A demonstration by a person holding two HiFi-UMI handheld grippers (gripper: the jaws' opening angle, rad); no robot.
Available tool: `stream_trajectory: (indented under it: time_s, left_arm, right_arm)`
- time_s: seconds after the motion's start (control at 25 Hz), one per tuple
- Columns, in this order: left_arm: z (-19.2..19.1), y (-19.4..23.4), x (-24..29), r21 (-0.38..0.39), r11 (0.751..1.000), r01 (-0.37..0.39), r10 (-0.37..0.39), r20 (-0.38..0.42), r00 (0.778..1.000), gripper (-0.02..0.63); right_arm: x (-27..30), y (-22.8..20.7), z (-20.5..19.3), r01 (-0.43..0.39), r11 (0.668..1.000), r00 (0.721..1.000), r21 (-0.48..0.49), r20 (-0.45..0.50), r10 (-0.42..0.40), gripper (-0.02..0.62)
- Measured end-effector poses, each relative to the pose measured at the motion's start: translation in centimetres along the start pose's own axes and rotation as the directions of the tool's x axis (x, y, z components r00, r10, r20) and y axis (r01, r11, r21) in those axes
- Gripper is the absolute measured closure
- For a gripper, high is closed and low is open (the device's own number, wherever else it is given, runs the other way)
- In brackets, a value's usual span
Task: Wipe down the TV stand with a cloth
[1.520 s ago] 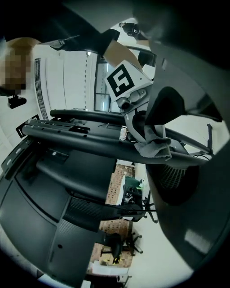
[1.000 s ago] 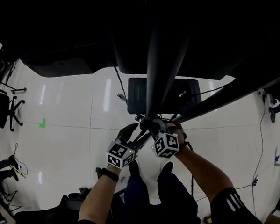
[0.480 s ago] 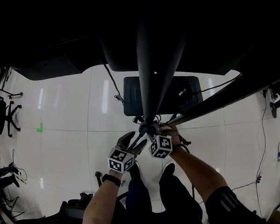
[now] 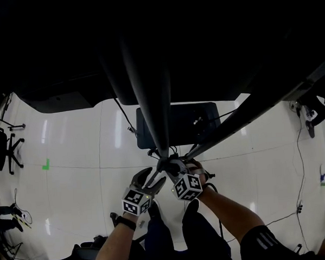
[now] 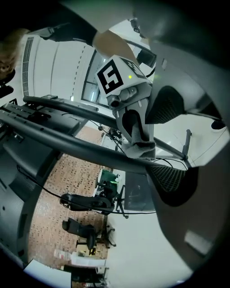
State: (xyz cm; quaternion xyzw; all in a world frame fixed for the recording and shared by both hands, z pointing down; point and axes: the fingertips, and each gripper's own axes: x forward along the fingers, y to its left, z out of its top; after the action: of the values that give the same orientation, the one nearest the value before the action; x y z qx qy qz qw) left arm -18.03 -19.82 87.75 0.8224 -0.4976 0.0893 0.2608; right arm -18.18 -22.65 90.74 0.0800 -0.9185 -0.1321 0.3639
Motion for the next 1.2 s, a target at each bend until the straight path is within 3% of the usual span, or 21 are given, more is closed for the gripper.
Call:
stream_trajectory:
  time_s: [0.2,0.44,0.6,0.68,0.84,1.2]
  left_arm:
    - [5.3,-5.0,-2.1,0.134,0.990,0.037,-0.039,0.013,0.999,0.296]
    - [15.4,-11.3,-4.0,0.265,0.963,0.056,-0.092,0.125,0.988,0.296]
    - [23.2,-15.6,-4.1,0.374,0.924,0.079,-0.158,0.185,0.970,0.296]
    - [26.6,-18.0,-5.1,0.422,0.903,0.079,-0.184,0.214,0.959,0.296]
    - [32.5,-21.8,-6.6,0.464,0.883,0.073,-0.226,0.283,0.932,0.301]
    - [42.0,-28.6,-9.0,0.542,0.837,0.073,-0.312,0.363,0.878,0.301]
  right_arm:
    - [-8.1,-2.6,5.7,0.072,0.997,0.991,-0.011,0.113,-0.070,0.551]
    - [-19.2,-7.8,12.3,0.178,0.984,0.962,-0.006,0.209,-0.173,0.551]
    - [-26.3,-12.2,15.9,0.280,0.959,0.925,-0.036,0.277,-0.260,0.551]
    - [-29.5,-13.0,17.7,0.290,0.956,0.914,-0.043,0.310,-0.263,0.551]
    - [-35.5,-15.2,20.8,0.310,0.950,0.893,-0.045,0.358,-0.274,0.551]
    - [-47.4,-21.1,28.0,0.448,0.892,0.820,-0.064,0.428,-0.381,0.549]
